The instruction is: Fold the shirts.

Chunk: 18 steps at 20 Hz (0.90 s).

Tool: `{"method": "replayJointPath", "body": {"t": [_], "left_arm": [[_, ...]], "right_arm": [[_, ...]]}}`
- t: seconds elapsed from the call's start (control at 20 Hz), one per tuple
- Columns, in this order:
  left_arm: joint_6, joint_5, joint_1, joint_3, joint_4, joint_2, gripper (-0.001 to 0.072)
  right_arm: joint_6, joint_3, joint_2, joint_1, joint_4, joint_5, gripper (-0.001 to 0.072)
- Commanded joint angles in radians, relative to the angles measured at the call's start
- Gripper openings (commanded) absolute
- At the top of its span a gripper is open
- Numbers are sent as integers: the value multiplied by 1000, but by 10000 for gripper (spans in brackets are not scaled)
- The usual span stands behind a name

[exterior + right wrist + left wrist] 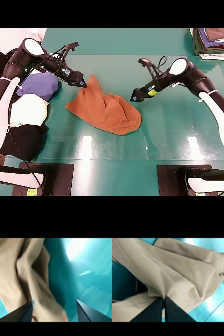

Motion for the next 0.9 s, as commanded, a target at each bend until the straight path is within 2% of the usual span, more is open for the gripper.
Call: {"method": "replayJointPath", "body": {"t": [0.0, 0.1, 0.2, 0.35, 0.5, 0.65, 0.85], "left_arm": [[0, 9, 0, 1, 0, 1, 31], [-5, 0, 0, 1, 0, 1, 31], [-36, 0, 0, 1, 0, 1, 30], [-52, 33, 0, 3, 2, 75, 29], [-54, 95, 0, 66, 2, 252, 30], [-81, 120, 0, 183, -11, 456, 30], [-109, 153, 0, 328, -15, 647, 30]], "right_arm": [[-27, -42, -28, 66, -7, -10, 551], [-27, -42, -35, 92, -8, -71, 357], [-50, -41, -19, 97, -19, -114, 17], [0, -35, 97, 47, -85, -145, 16], [80, 77, 287, -31, -203, -118, 16], [81, 229, 463, -66, -213, -123, 16], [83, 358, 600, -65, -220, -123, 16]]}}
